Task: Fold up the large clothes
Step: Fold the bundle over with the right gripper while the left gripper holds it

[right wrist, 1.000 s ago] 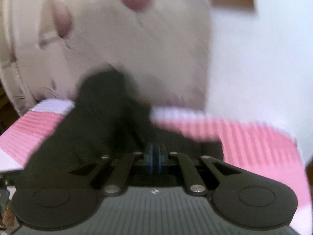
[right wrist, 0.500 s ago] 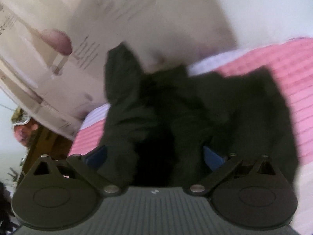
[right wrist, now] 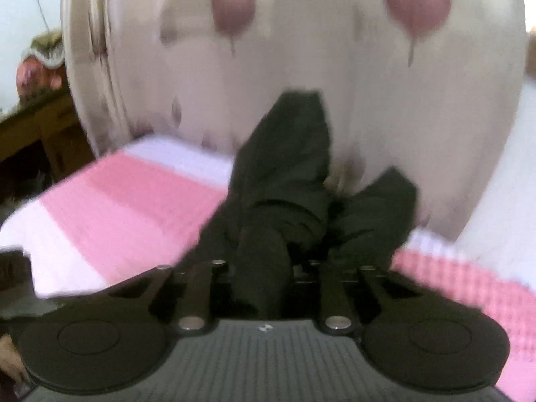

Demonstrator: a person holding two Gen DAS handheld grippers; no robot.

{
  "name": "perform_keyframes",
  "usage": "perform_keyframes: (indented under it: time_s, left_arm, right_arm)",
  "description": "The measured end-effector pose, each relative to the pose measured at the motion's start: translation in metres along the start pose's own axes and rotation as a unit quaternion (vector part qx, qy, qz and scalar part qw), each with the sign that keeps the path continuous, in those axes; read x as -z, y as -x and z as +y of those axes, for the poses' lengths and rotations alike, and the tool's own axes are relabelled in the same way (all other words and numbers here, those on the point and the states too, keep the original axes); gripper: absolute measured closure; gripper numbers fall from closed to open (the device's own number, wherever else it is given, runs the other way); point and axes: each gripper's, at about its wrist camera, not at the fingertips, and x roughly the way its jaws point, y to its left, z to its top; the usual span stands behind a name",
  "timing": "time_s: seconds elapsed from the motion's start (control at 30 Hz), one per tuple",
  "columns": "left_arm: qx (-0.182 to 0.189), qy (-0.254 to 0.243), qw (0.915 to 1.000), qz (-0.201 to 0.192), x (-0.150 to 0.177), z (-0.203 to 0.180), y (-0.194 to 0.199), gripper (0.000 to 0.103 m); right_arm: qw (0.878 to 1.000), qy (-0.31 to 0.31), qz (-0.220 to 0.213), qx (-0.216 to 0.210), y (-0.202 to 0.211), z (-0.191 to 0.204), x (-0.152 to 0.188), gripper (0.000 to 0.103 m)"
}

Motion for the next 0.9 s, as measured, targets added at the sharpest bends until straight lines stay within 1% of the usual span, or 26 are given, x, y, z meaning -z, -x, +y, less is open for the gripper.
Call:
perform_keyframes:
  time_s: [0.03,0.07,0.17,0.27,0.37,0.4,0.53,0.6,0.63,0.7,0.8,0.9]
  left_arm:
    - [0.002,-0.007,1.0,0.004,0.0,-0.006,0.001,0.0]
    - [0.003,-0.027,0.9996,0.009,0.001,-0.014,0.0,0.0]
    - [-0.004,-0.098,0.9945,0.036,0.008,-0.039,-0.014,0.0]
    - [0.0,-0.131,0.9891,0.066,0.019,-0.058,-0.036,0.0]
    - [-0.012,-0.168,0.9817,0.088,0.029,-0.071,-0.057,0.001]
    - [-0.012,-0.166,0.982,0.089,0.031,-0.072,-0.062,0.001]
    - [-0.015,-0.128,0.987,0.096,0.035,-0.065,-0.071,0.001]
    - [-0.017,-0.123,0.9872,0.1,0.039,-0.064,-0.074,0.0]
    - [-0.02,-0.123,0.987,0.102,0.04,-0.065,-0.075,0.0]
    - [-0.013,-0.117,0.988,0.101,0.041,-0.066,-0.076,0.0]
    - [-0.007,-0.123,0.9872,0.101,0.041,-0.072,-0.08,0.0]
    - [0.002,-0.131,0.9862,0.102,0.042,-0.08,-0.089,0.0]
  right_arm:
    - [1.0,-0.004,-0.012,0.005,0.01,-0.004,-0.003,0.083]
    - [1.0,-0.011,-0.025,0.01,0.02,-0.01,-0.004,0.084]
    - [0.997,-0.048,-0.053,0.017,0.042,-0.036,0.006,0.084]
    - [0.993,-0.092,-0.064,0.028,0.054,-0.071,0.029,0.084]
    - [0.986,-0.143,-0.071,0.036,0.064,-0.101,0.061,0.084]
    - [0.984,-0.157,-0.074,0.039,0.069,-0.111,0.073,0.084]
    - [0.973,-0.214,-0.077,0.046,0.074,-0.15,0.116,0.085]
    - [0.962,-0.26,-0.084,0.025,0.072,-0.174,0.14,0.085]
    - [0.958,-0.271,-0.091,0.023,0.07,-0.182,0.15,0.084]
    - [0.943,-0.315,-0.106,0.021,0.069,-0.199,0.175,0.084]
    - [0.933,-0.339,-0.12,0.023,0.068,-0.209,0.198,0.084]
    - [0.93,-0.347,-0.121,0.025,0.06,-0.215,0.21,0.083]
